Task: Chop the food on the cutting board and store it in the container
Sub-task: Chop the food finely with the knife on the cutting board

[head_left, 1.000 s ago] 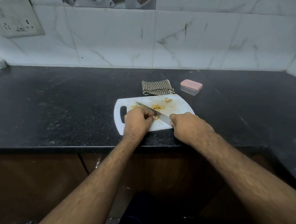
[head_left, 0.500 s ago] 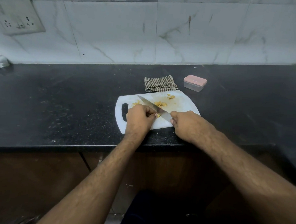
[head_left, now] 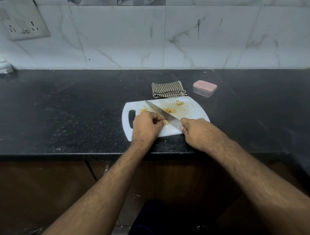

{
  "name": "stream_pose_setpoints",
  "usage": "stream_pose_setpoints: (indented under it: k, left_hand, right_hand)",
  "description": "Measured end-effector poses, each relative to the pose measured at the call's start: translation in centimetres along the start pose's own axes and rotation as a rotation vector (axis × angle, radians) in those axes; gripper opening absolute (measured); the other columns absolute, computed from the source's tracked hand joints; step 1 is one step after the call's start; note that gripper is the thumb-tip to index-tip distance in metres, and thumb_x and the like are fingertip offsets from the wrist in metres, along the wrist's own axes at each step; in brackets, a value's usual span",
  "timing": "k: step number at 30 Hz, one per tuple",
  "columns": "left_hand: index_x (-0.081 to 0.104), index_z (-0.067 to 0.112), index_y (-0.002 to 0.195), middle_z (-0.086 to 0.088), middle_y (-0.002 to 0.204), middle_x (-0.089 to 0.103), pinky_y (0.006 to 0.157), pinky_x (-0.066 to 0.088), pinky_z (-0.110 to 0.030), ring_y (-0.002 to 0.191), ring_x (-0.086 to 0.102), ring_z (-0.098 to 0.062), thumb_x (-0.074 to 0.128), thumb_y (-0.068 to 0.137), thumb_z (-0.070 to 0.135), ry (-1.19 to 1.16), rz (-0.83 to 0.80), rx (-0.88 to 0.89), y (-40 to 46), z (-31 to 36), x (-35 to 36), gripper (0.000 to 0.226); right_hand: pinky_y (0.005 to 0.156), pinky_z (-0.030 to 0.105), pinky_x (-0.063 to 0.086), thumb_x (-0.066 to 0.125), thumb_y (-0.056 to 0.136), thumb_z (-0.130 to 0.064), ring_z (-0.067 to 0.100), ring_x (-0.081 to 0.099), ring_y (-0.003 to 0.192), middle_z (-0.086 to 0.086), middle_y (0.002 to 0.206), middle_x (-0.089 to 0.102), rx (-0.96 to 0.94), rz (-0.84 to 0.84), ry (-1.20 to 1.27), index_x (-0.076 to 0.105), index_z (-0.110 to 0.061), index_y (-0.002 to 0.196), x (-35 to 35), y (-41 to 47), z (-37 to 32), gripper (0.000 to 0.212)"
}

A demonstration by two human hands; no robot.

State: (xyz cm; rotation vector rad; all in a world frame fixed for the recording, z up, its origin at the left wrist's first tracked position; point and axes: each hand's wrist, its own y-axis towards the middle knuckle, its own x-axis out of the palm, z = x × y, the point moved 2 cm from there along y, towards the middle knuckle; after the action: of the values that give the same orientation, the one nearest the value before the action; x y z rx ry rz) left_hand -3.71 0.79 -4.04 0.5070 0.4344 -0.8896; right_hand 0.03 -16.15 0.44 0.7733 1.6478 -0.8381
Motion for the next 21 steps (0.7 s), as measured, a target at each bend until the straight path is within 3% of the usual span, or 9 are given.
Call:
stream_pose_setpoints:
  k: [7, 13, 21]
  left_hand:
    - [0.079, 0.025, 0.081, 0.020, 0.070, 0.068, 0.089, 0.058, -0.037, 0.078, 0.065, 0.000, 0.078, 0.088, 0.018, 0.008, -0.010, 0.028, 0.0, -0.1, 0.1, 0.011]
    - [0.076, 0.025, 0.079, 0.016, 0.070, 0.068, 0.091, 0.057, -0.041, 0.075, 0.063, -0.002, 0.077, 0.089, 0.020, 0.015, -0.009, 0.013, 0.1, -0.2, 0.2, 0.011]
    - [0.077, 0.022, 0.079, 0.014, 0.072, 0.070, 0.087, 0.059, -0.039, 0.076, 0.065, -0.002, 0.077, 0.088, 0.018, 0.004, 0.011, 0.009, -0.1, -0.2, 0.1, 0.010]
  right_hand:
    - [0.071, 0.034, 0.041, 0.036, 0.108, -0.032, 0.015, 0.048, 0.080, 0.000, 0.087, 0.043, 0.008, -0.066, -0.080, 0.047, -0.021, 0.109, -0.6, 0.5, -1.1, 0.015]
    - [0.077, 0.033, 0.042, 0.038, 0.108, -0.029, 0.020, 0.051, 0.093, 0.004, 0.102, 0.049, 0.003, -0.133, -0.109, 0.050, -0.021, 0.129, -1.3, 1.3, -1.9, 0.025]
    - [0.074, 0.034, 0.043, 0.035, 0.108, -0.032, 0.019, 0.052, 0.089, 0.004, 0.100, 0.052, -0.006, -0.045, -0.024, 0.041, -0.024, 0.103, -0.1, 0.8, -1.1, 0.011]
